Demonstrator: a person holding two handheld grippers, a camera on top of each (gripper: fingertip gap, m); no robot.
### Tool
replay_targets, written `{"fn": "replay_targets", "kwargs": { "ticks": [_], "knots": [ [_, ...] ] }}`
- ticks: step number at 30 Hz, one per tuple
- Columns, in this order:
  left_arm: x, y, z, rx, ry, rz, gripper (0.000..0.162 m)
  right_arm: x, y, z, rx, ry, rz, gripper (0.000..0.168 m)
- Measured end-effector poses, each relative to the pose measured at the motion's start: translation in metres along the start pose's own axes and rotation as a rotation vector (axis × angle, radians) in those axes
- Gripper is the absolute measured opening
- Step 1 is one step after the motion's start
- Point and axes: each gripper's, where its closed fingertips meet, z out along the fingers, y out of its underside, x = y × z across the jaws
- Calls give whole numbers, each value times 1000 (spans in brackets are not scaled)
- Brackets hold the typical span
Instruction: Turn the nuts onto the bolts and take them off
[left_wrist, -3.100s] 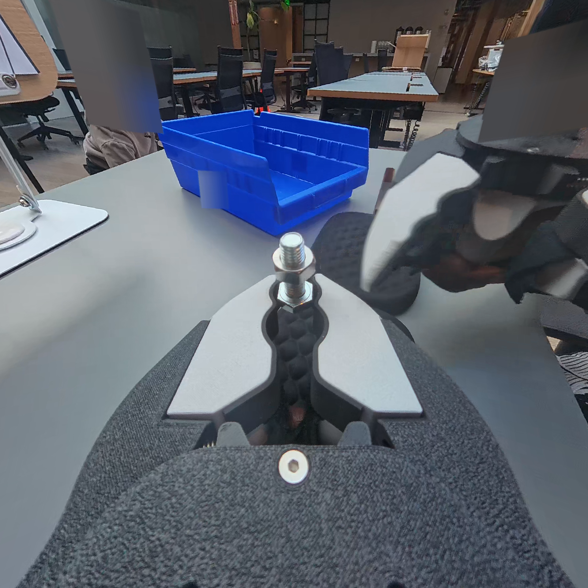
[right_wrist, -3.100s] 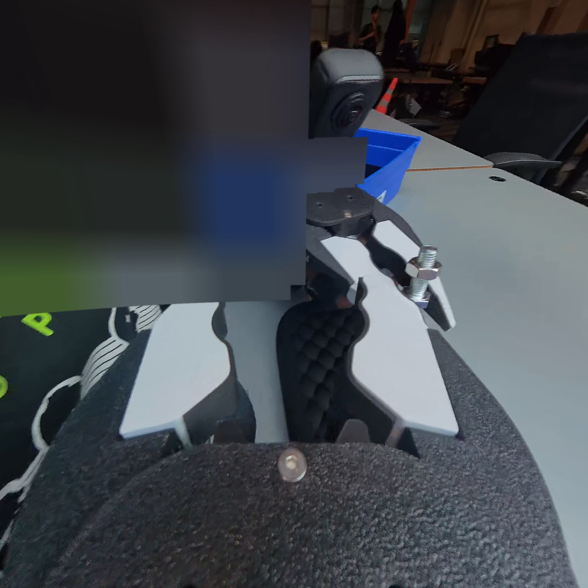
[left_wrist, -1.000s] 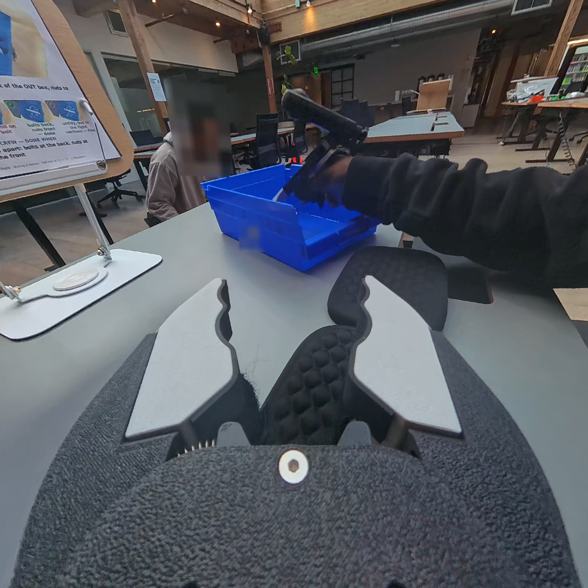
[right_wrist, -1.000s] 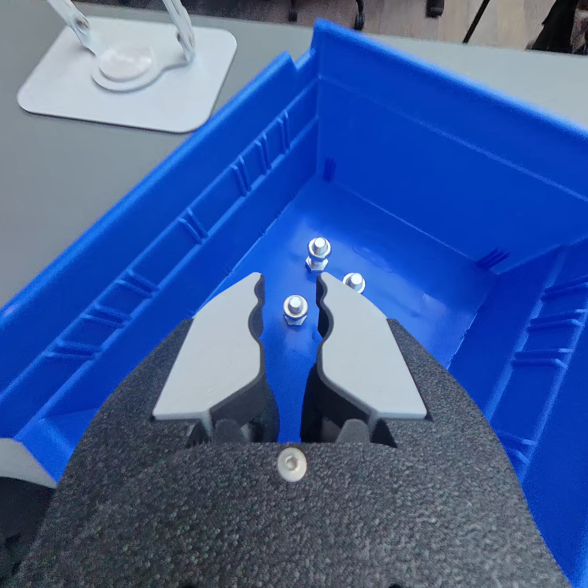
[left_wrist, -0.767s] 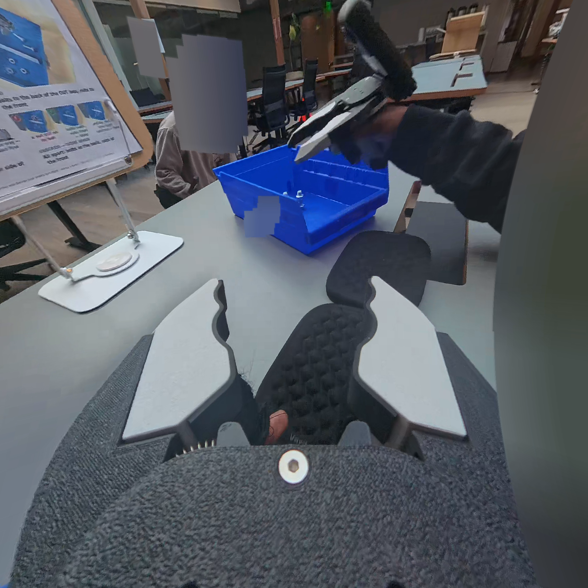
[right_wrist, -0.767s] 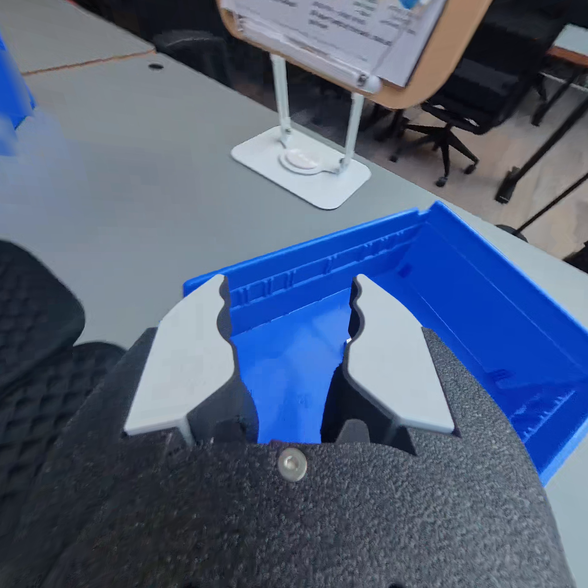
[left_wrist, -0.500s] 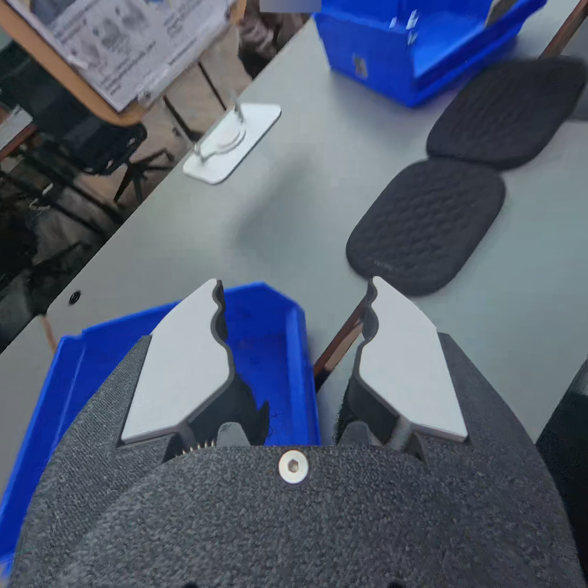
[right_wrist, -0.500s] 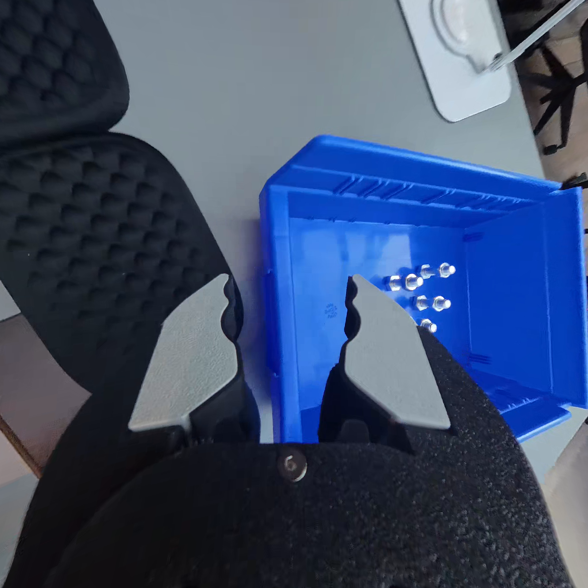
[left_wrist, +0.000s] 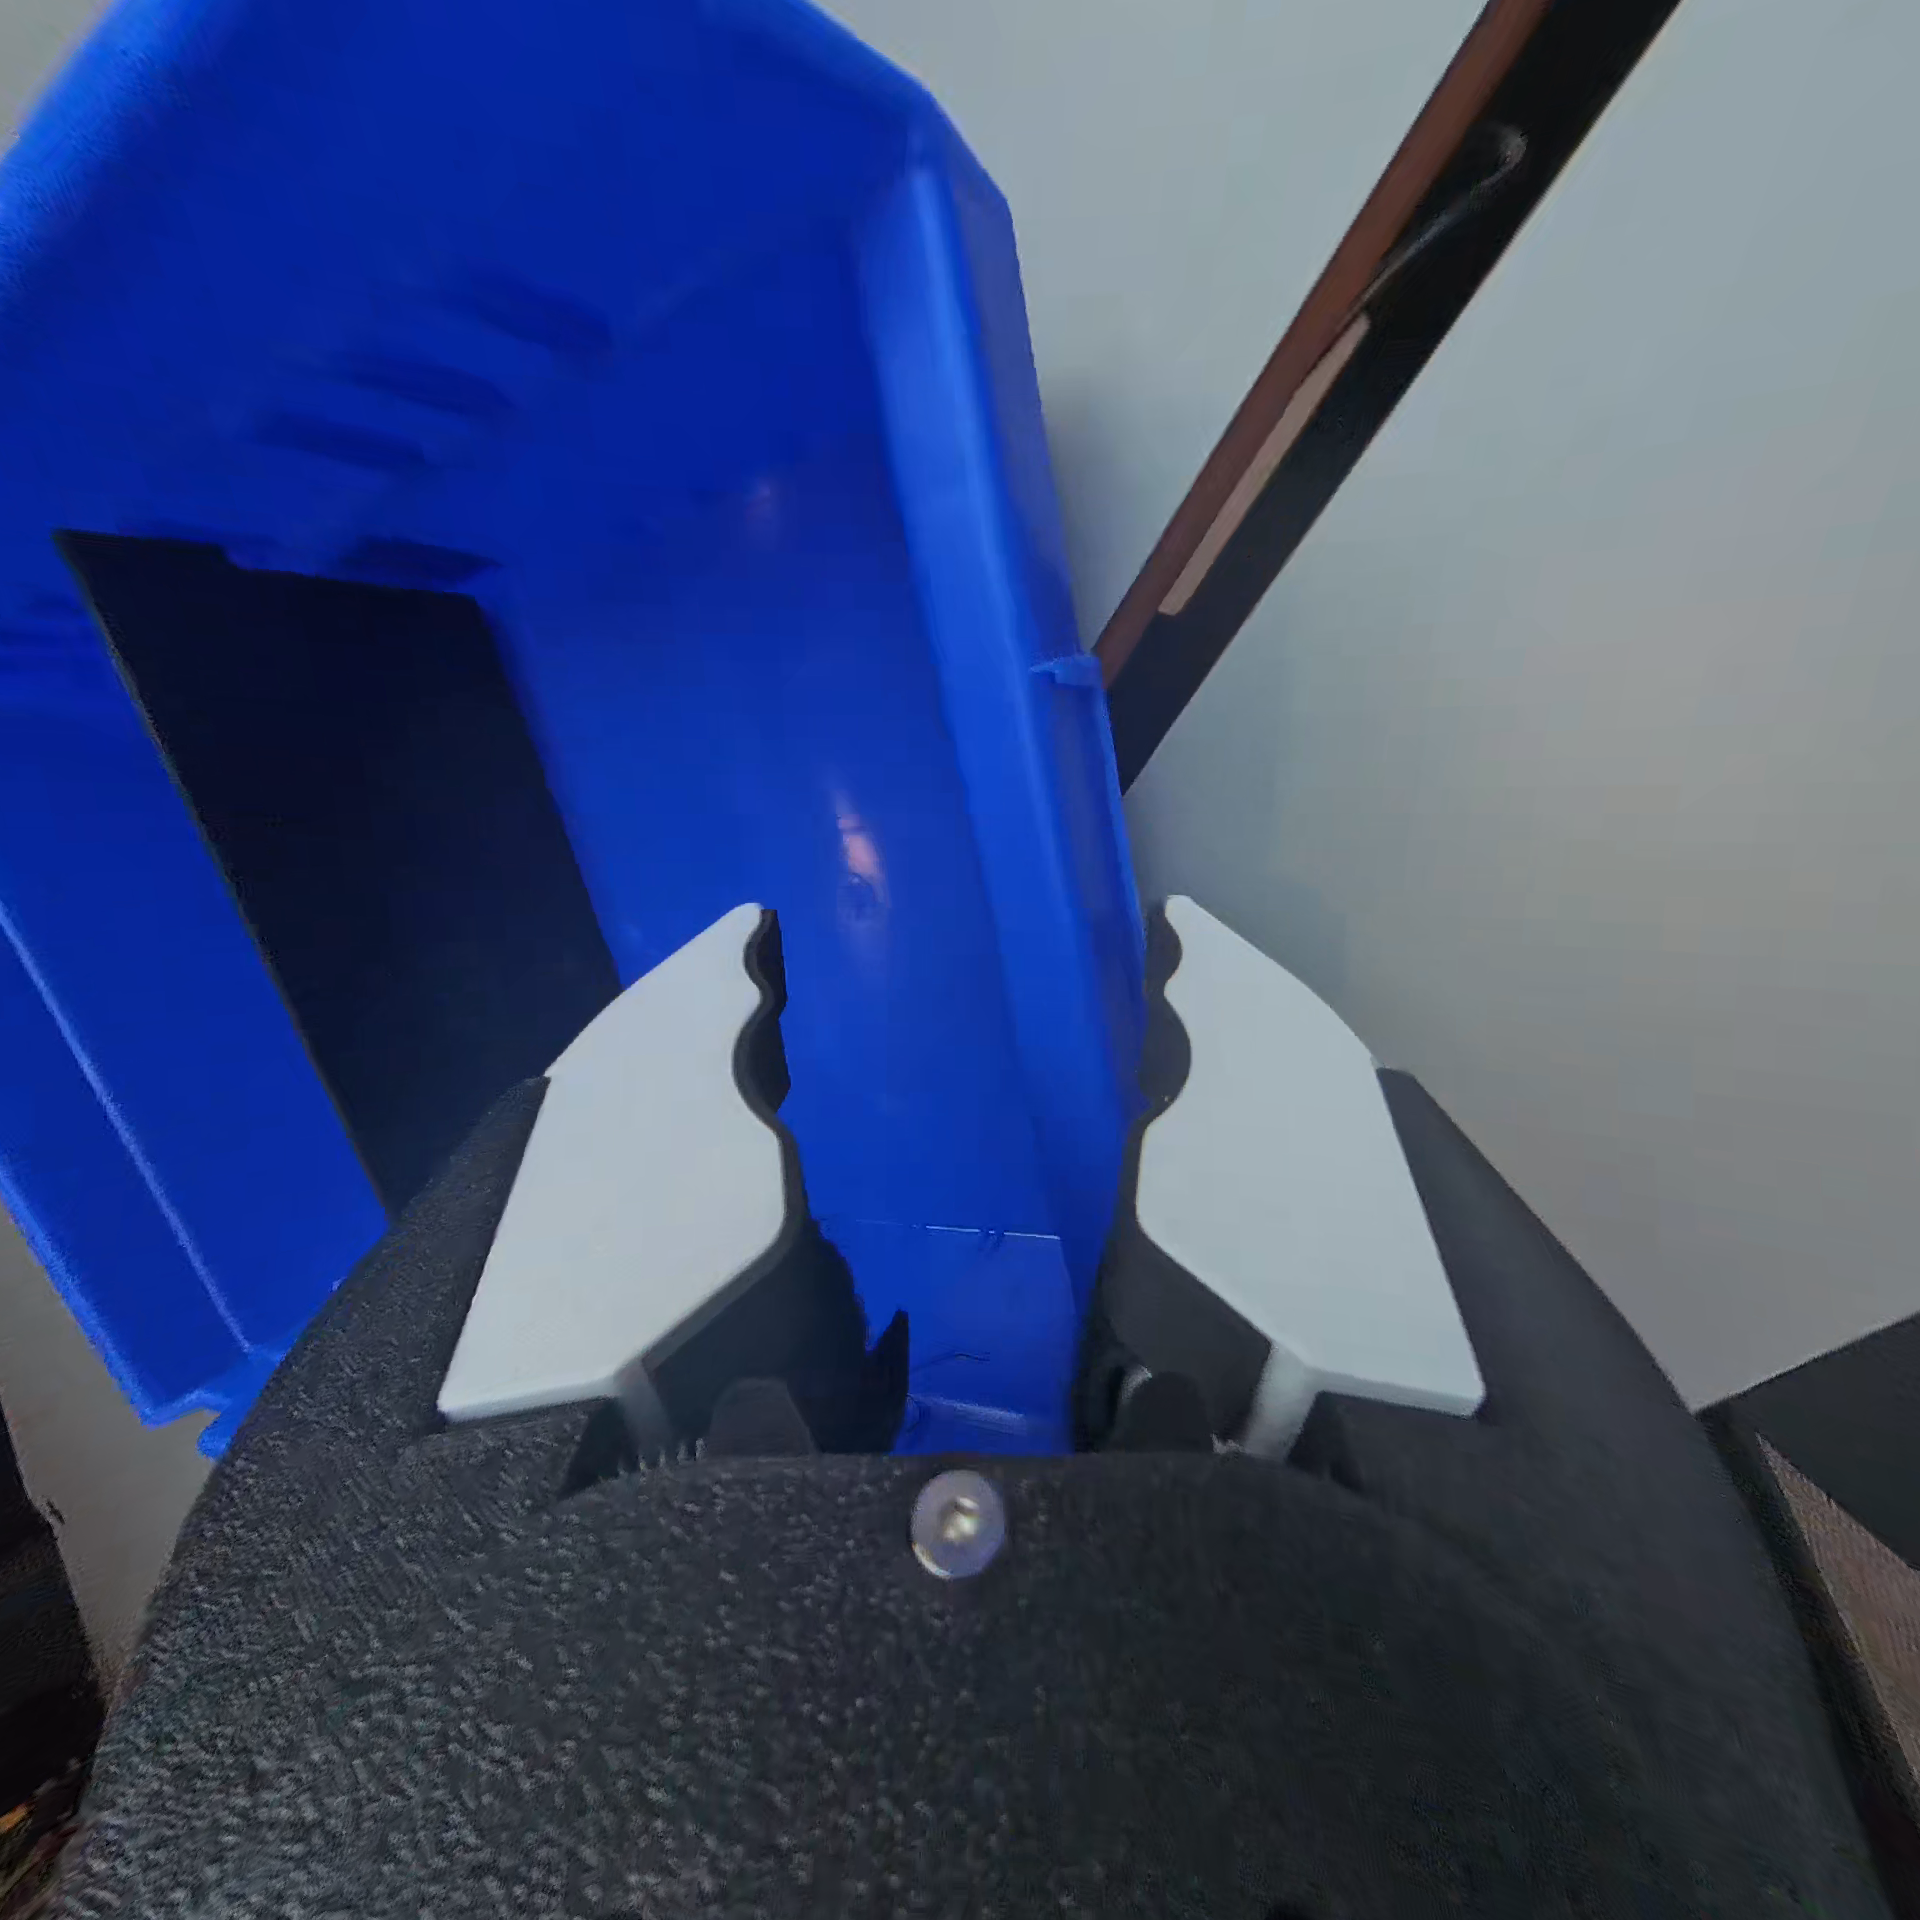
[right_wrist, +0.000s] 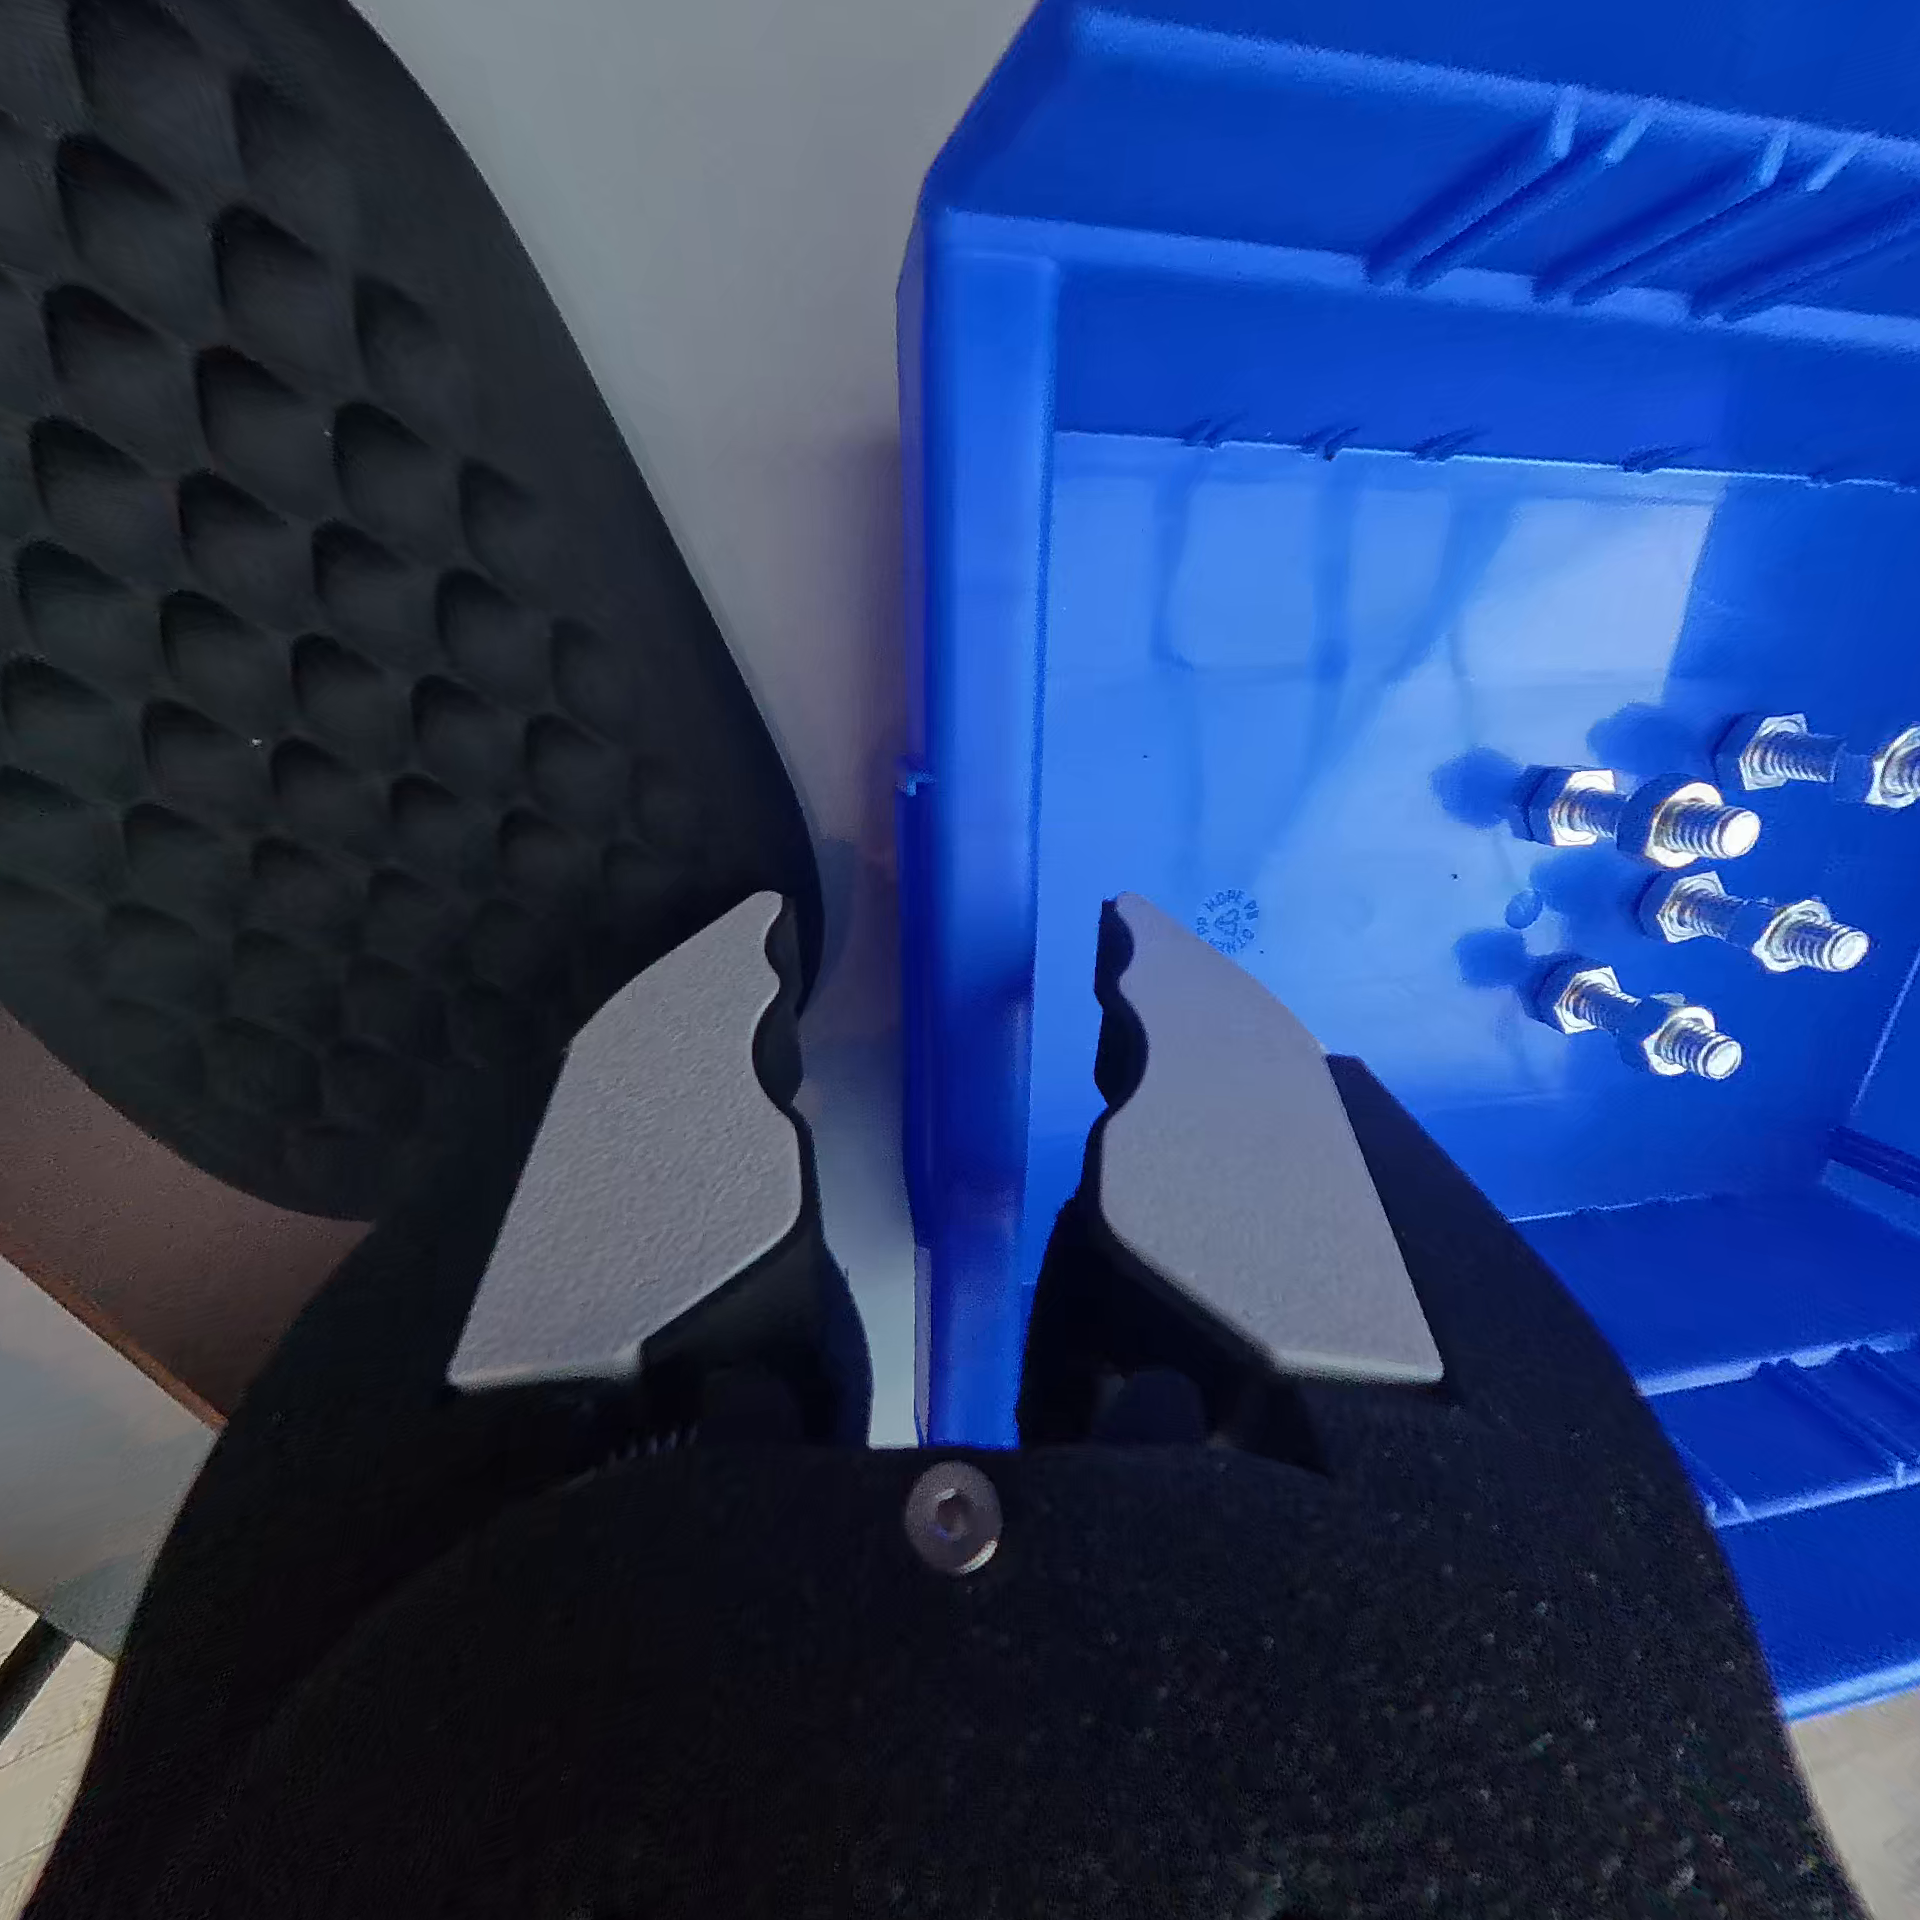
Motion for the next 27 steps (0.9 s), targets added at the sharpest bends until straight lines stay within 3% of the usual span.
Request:
{"fn": "replay_targets", "kwargs": {
  "ticks": [6, 18, 27],
  "knots": [
    [20, -4, 14, -53, 168, 105, 31, 0, 6, 12, -79, -17, -78, 27],
    [-1, -23, 27, -43, 154, 360, 32, 2, -5, 15, -56, 7, -282, 27],
    [-21, -82, 48, 18, 137, 547, 31, 0, -21, 18, -28, 3, -414, 29]
  ]
}}
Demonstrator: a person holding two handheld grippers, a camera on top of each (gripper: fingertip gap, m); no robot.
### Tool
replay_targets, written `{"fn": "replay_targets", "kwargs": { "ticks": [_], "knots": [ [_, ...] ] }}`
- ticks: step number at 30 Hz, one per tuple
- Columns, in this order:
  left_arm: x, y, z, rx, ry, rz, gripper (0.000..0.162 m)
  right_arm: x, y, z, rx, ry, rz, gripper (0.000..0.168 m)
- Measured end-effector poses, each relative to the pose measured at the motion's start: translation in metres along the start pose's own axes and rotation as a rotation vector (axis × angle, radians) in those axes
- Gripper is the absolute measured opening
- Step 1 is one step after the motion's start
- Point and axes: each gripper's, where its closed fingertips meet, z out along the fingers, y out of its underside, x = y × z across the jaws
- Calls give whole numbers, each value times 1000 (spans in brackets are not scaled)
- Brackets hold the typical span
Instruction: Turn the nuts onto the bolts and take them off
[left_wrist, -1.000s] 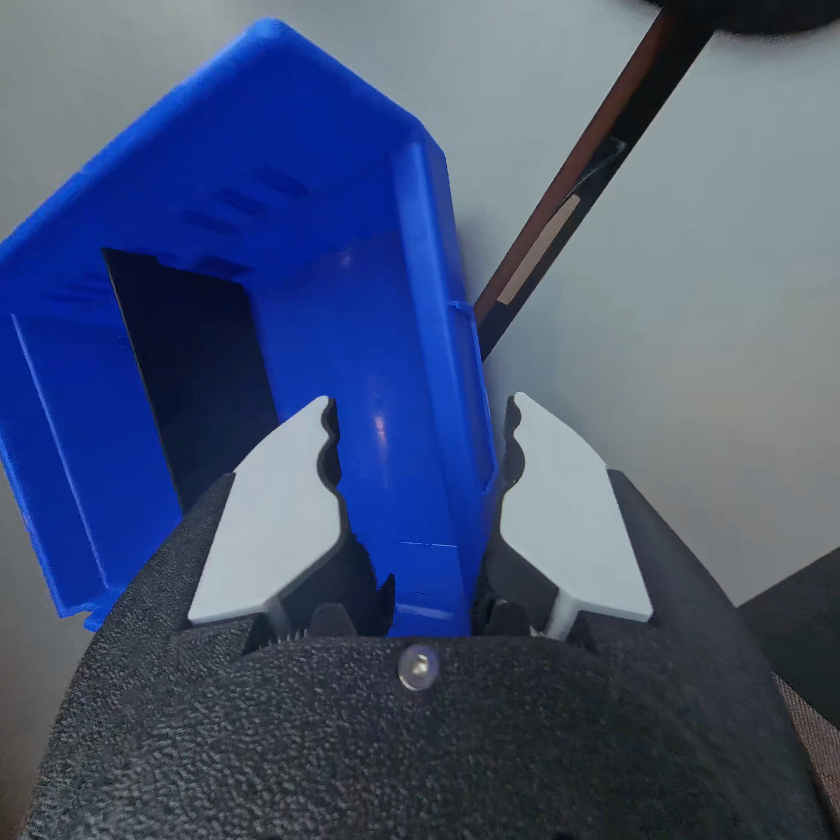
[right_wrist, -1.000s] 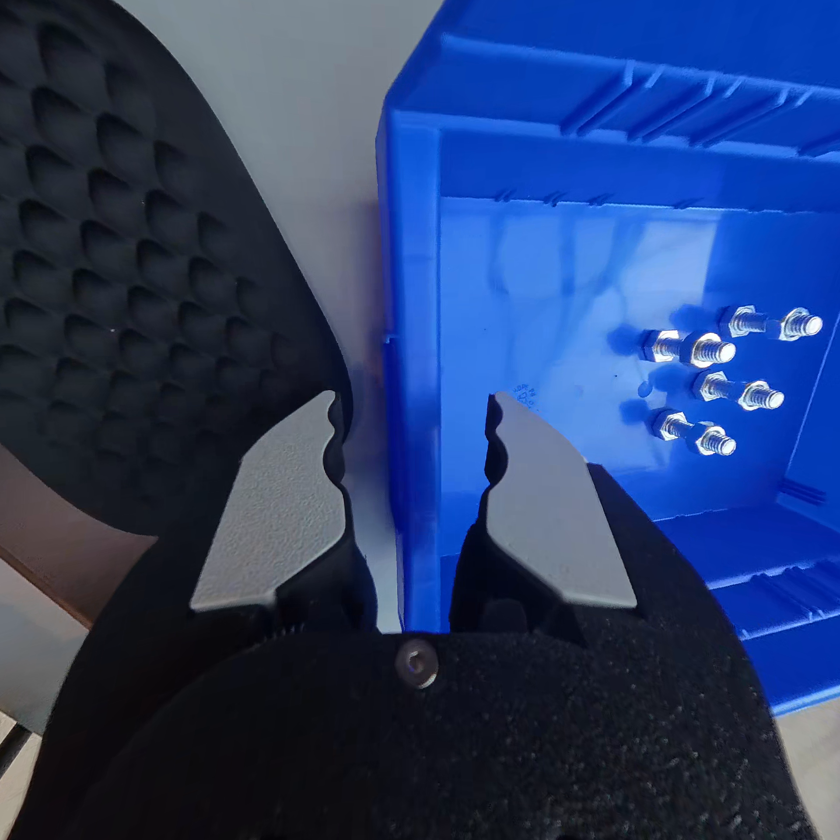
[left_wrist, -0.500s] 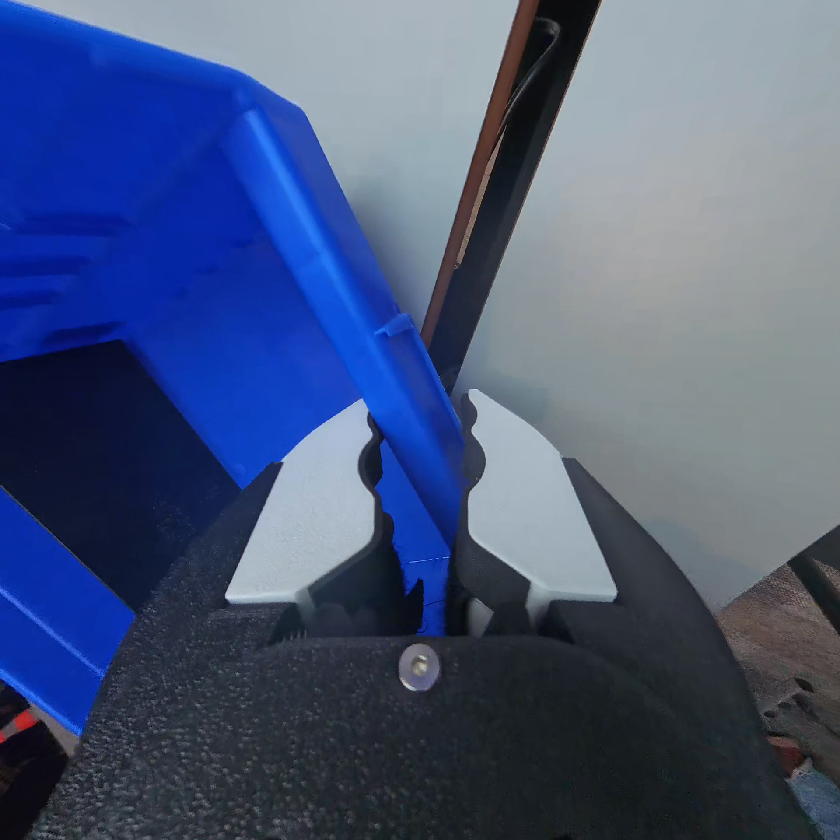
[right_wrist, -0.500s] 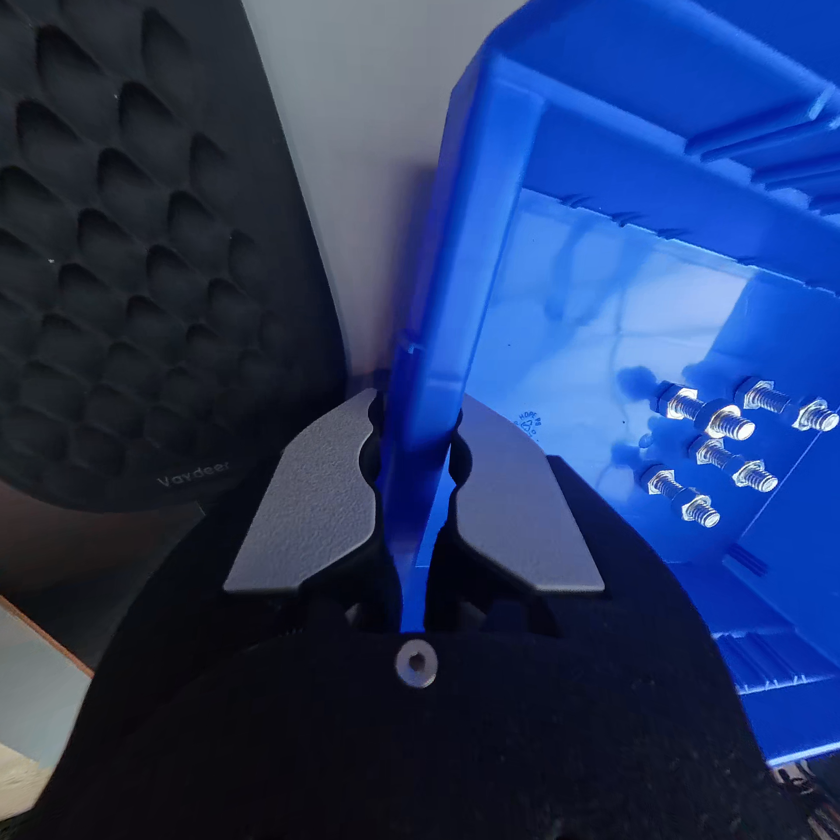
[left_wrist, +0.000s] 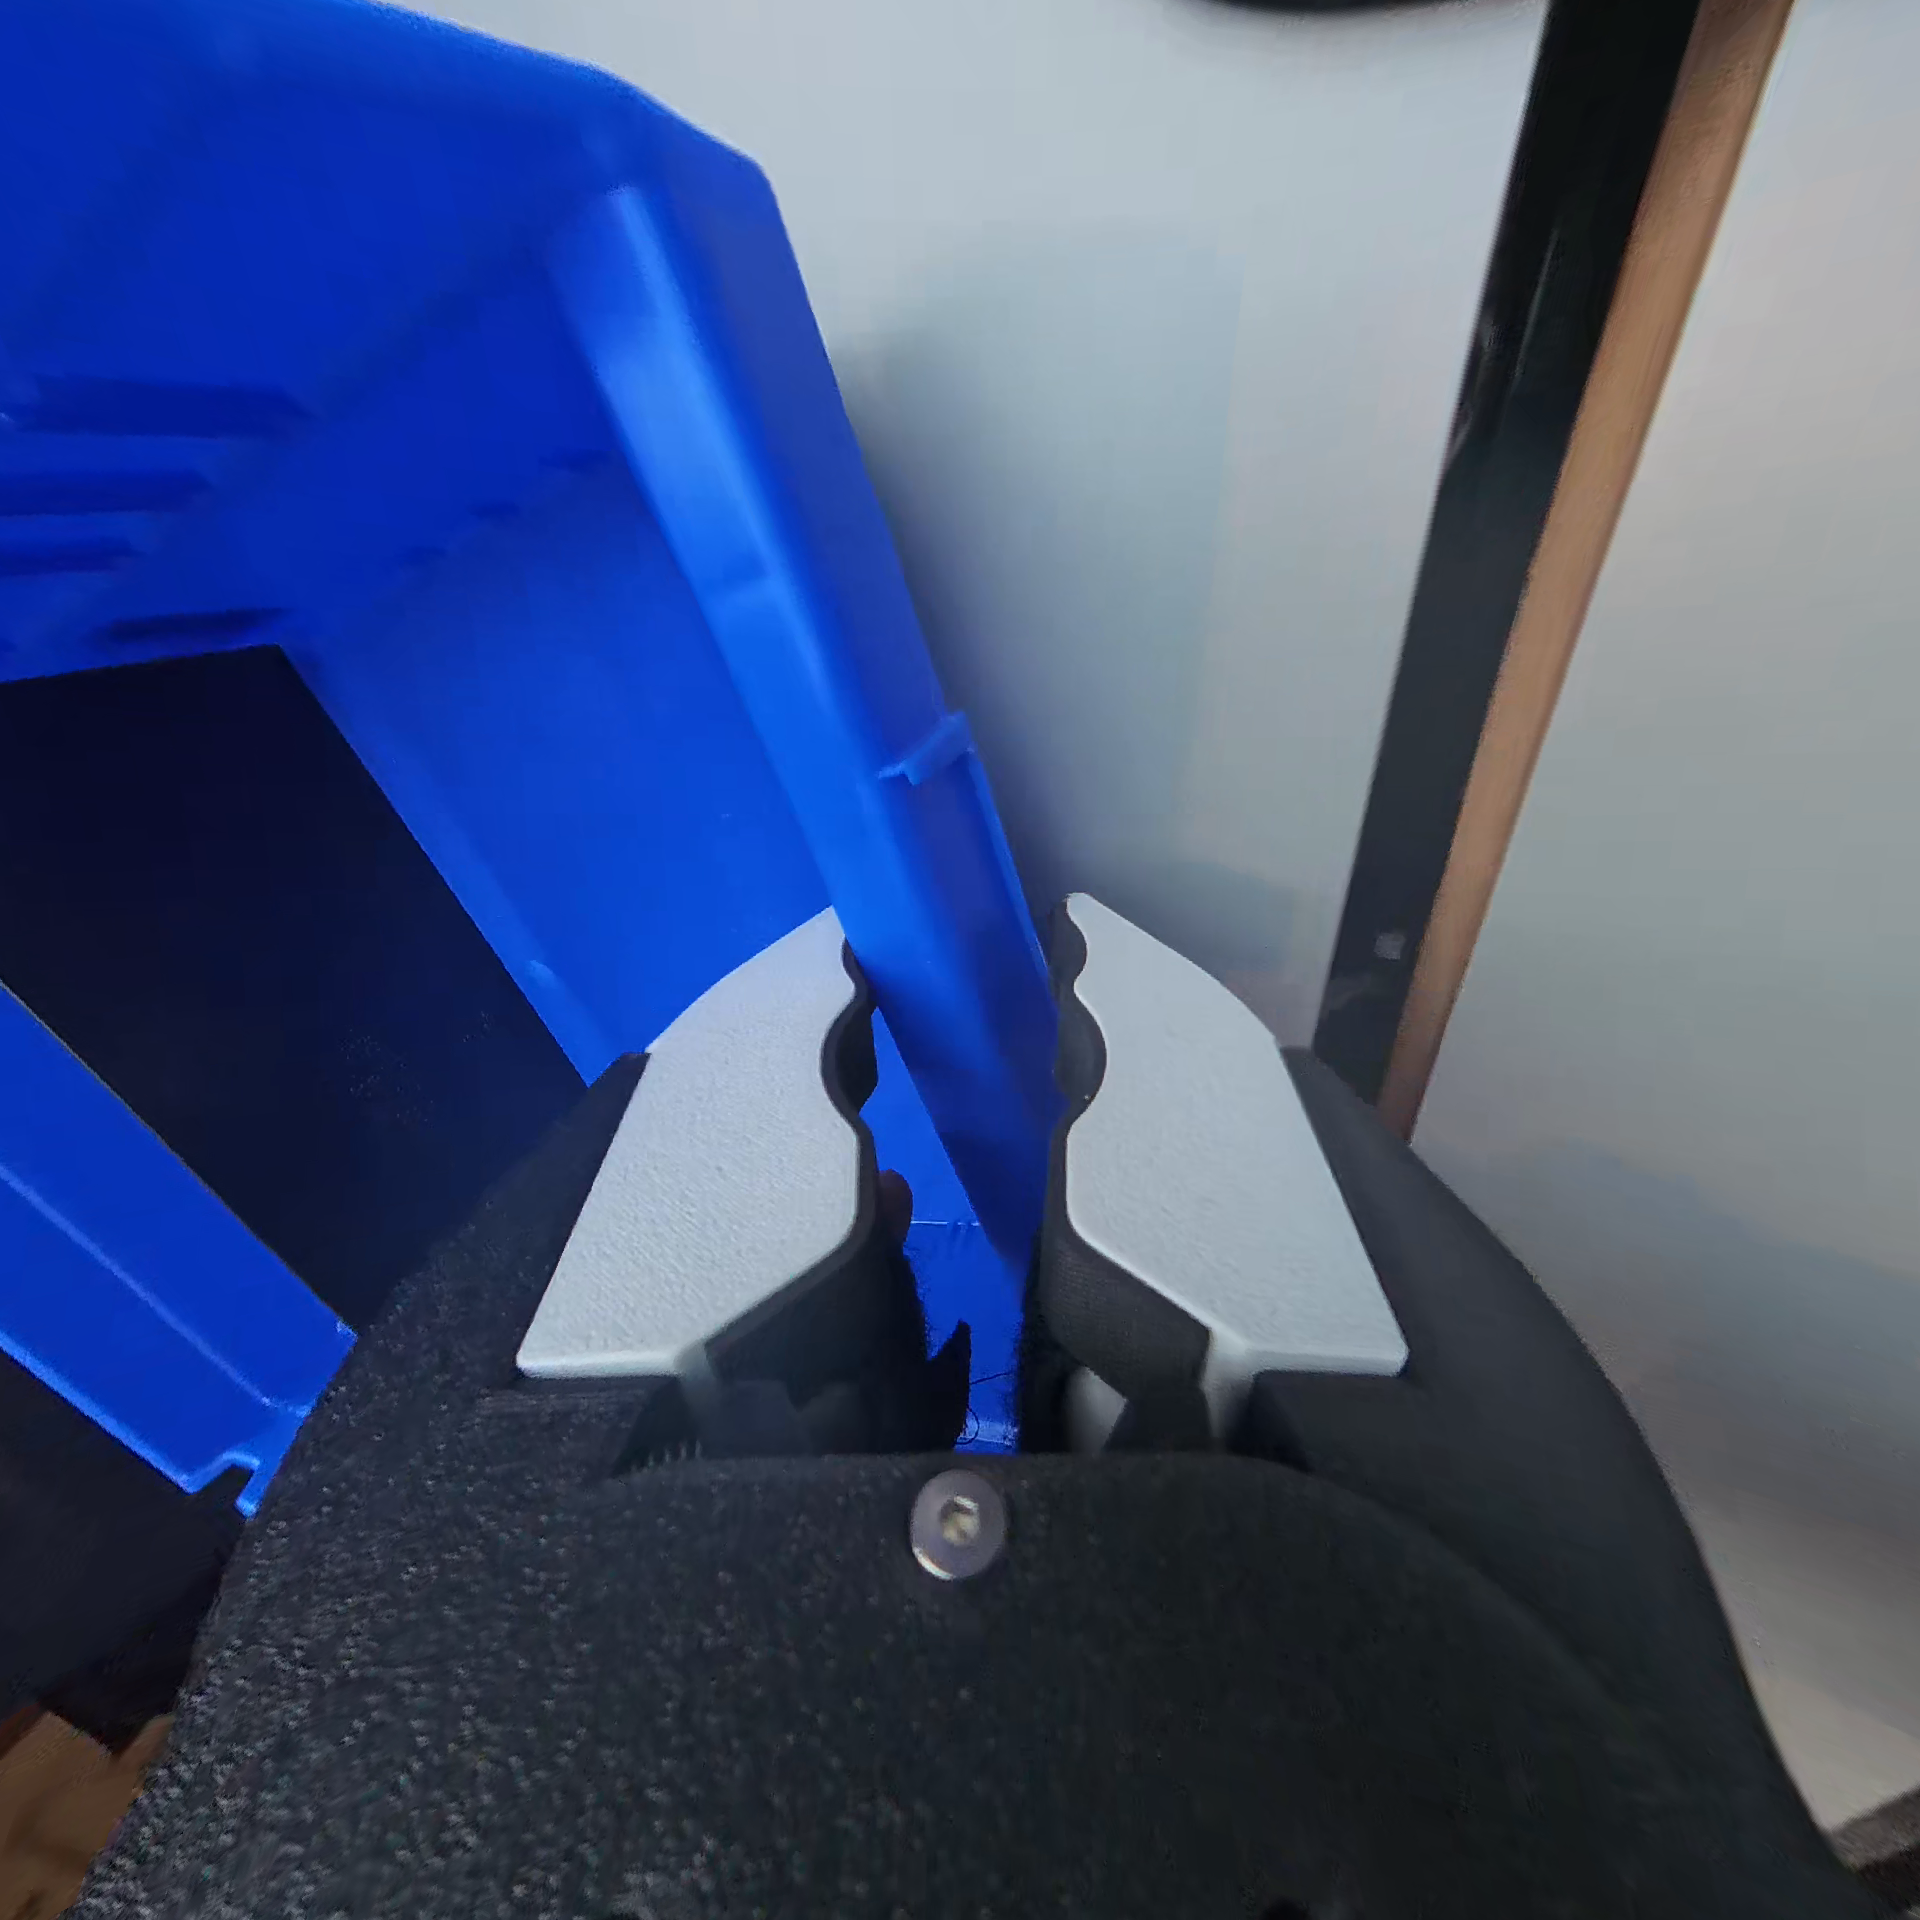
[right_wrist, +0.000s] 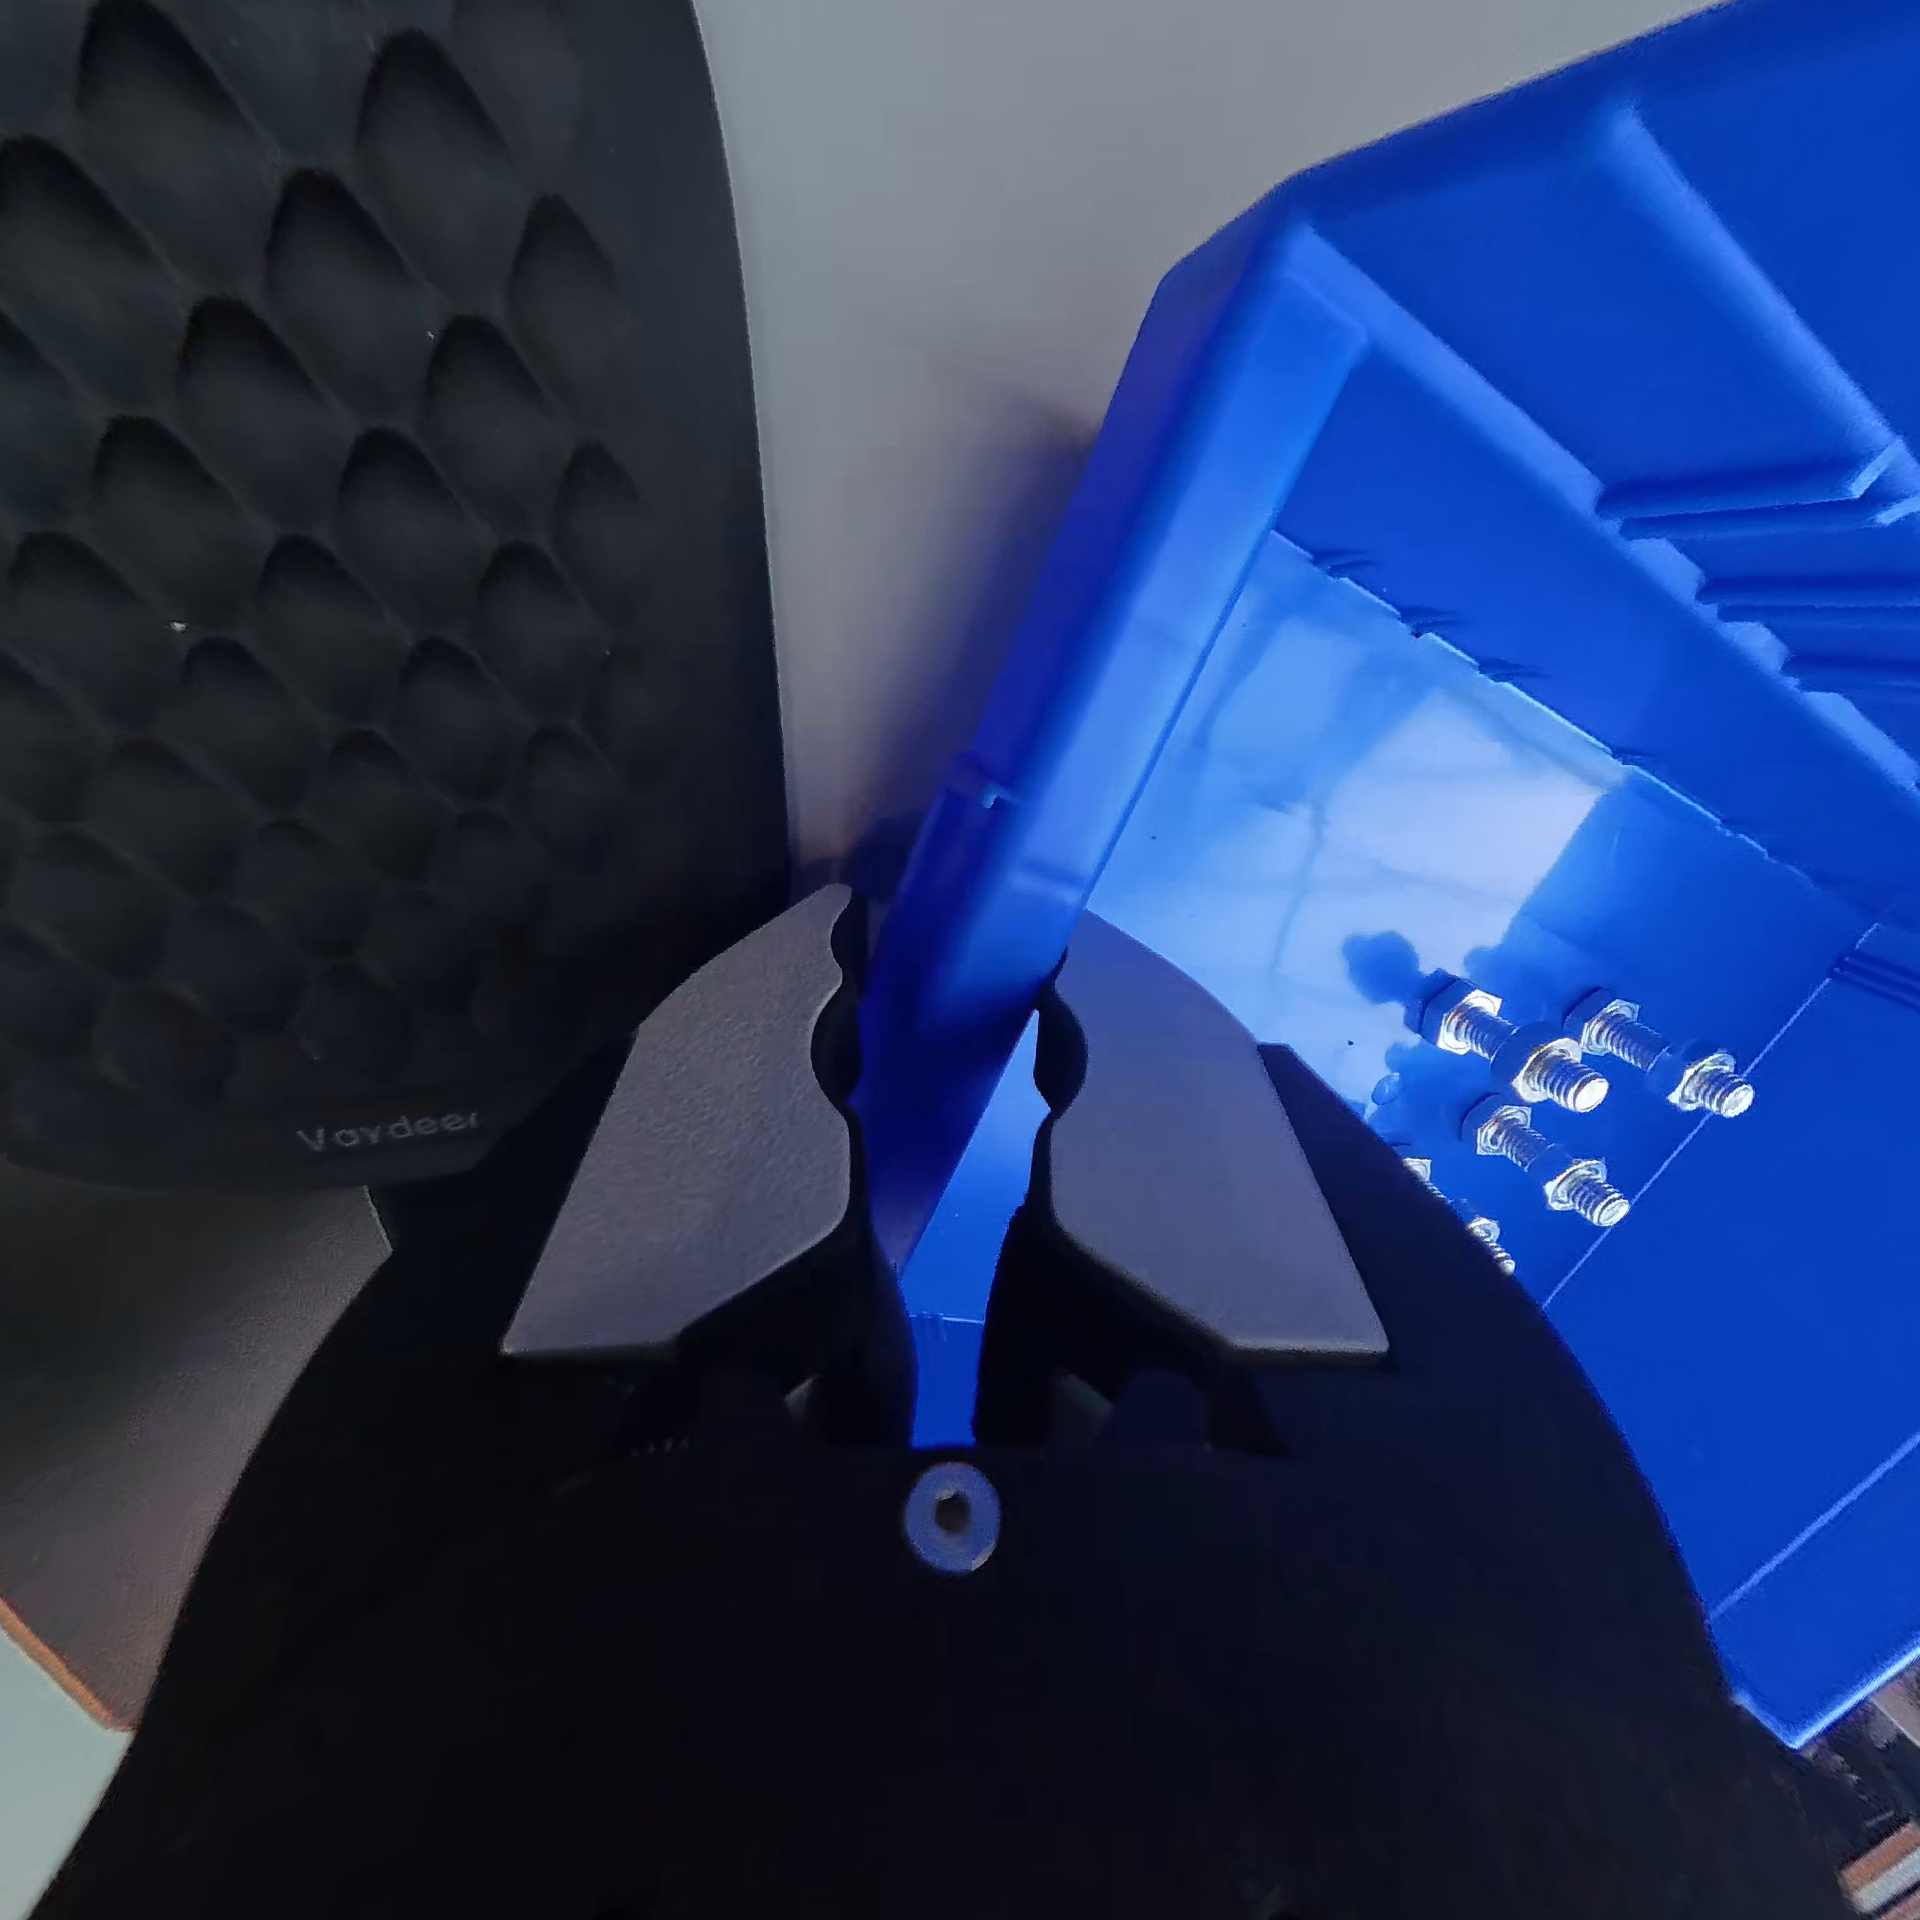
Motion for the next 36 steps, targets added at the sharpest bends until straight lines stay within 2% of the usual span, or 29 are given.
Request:
{"fn": "replay_targets", "kwargs": {
  "ticks": [7, 16, 22, 25, 28, 30, 33, 36],
  "knots": [
    [-24, -40, 8, 51, -3, 126, 32, 3, -14, 2, 11, 10, -178, 29],
    [-34, -76, 11, 83, -35, 286, 31, 14, -33, 6, -8, 68, -353, 29],
    [-41, -88, 12, 119, -56, 337, 30, 20, -38, 7, 31, 81, -364, 29],
    [-47, -94, 8, 197, -96, 196, 39, 25, -40, 3, 127, 128, -243, 41],
    [-58, -115, -22, 431, -173, -64, 66, 36, -46, -19, 285, 210, -60, 63],
    [-73, -129, -57, 616, -292, -280, 82, 44, -59, -51, 475, 298, 82, 67],
    [-73, -163, -118, 930, -404, -515, 85, 48, -74, -115, 851, 438, 270, 74],
    [-61, -200, -157, 1119, -488, -673, 86, 50, -58, -175, 1144, 665, 470, 91]
  ]
}}
